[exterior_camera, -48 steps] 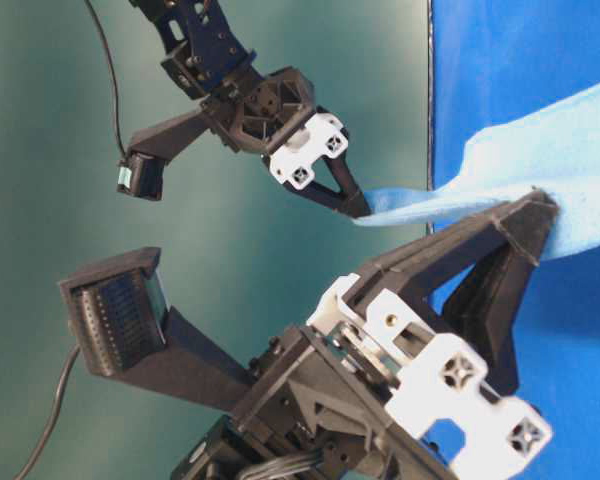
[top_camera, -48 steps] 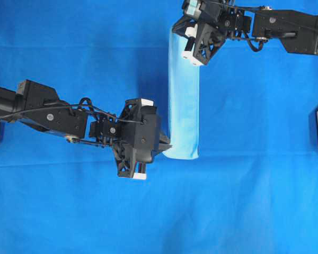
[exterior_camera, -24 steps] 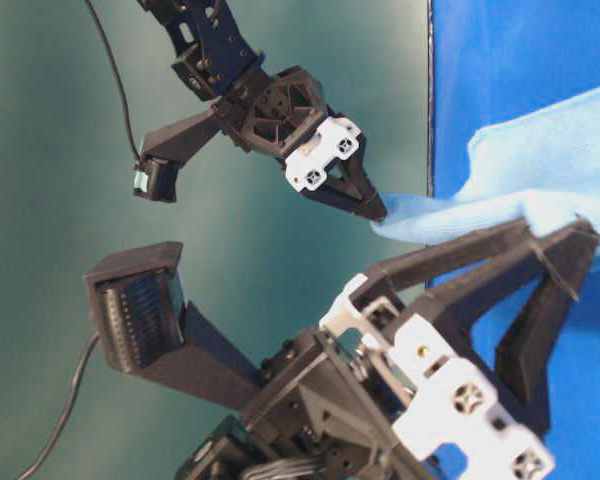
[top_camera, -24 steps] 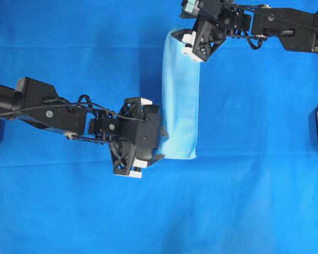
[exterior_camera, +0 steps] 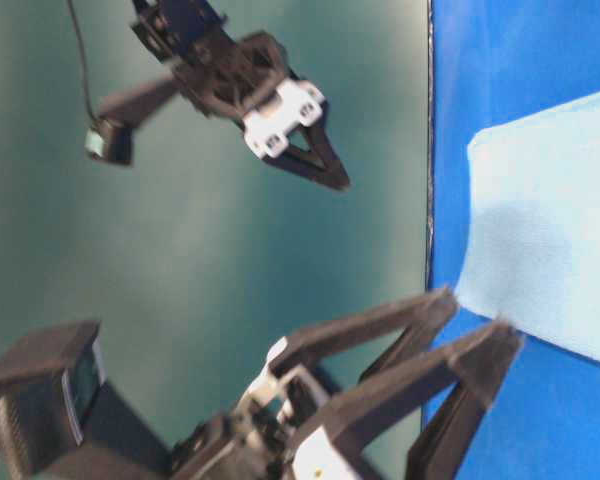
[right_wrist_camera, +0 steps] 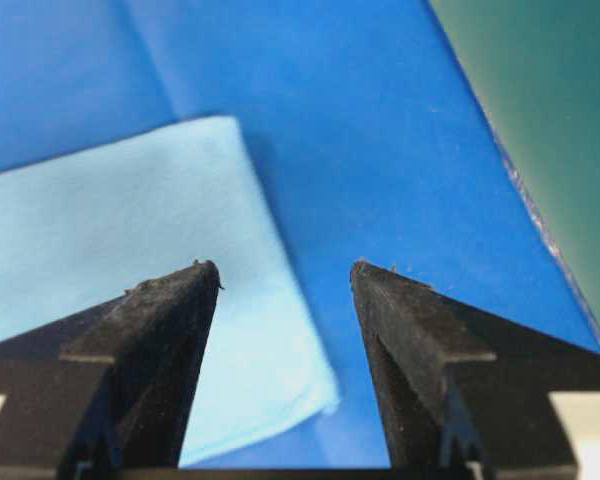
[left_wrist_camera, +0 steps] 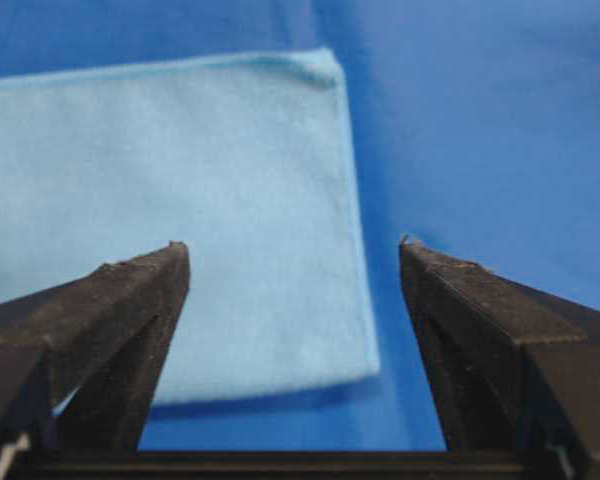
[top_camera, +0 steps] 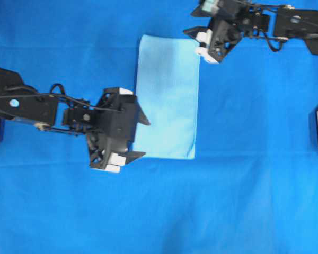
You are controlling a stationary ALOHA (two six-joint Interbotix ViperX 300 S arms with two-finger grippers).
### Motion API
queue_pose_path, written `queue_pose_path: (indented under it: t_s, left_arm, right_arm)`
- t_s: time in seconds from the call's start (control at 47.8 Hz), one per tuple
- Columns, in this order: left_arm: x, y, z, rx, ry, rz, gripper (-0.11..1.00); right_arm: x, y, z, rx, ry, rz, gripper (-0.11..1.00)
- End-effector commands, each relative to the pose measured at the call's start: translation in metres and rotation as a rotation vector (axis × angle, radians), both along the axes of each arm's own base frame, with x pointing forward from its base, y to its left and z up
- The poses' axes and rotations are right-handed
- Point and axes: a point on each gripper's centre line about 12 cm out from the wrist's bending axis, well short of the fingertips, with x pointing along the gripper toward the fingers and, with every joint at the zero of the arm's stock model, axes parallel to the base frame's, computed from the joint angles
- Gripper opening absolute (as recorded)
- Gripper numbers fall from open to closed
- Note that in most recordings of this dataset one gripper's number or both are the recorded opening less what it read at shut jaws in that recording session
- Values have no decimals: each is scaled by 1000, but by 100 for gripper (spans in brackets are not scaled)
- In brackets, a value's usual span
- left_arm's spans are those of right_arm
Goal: Fold the light blue towel.
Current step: 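Withdraw both grippers outward away from the towel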
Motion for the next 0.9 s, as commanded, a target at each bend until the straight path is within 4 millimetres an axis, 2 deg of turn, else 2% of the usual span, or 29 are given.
queue_pose_path:
  t_s: [0.0, 0.314, 0.523, 0.648, 0.878]
  left_arm:
    - [-7, 8, 18, -5, -55, 21, 79]
    - [-56, 41, 28, -6, -238, 117, 78]
    - [-91, 55, 29, -14, -370, 178, 78]
    - [-99, 56, 24, -15, -392, 186, 78]
    - [-96, 57, 25, -15, -392, 186, 78]
  right_arm:
    - [-8, 12, 21, -15, -60, 15, 59]
    - [-61, 59, 28, 27, -179, 65, 59]
    - [-87, 84, 18, 68, -214, 100, 59]
    - [-93, 89, 10, 100, -231, 104, 59]
    - [-91, 89, 7, 111, -227, 100, 59]
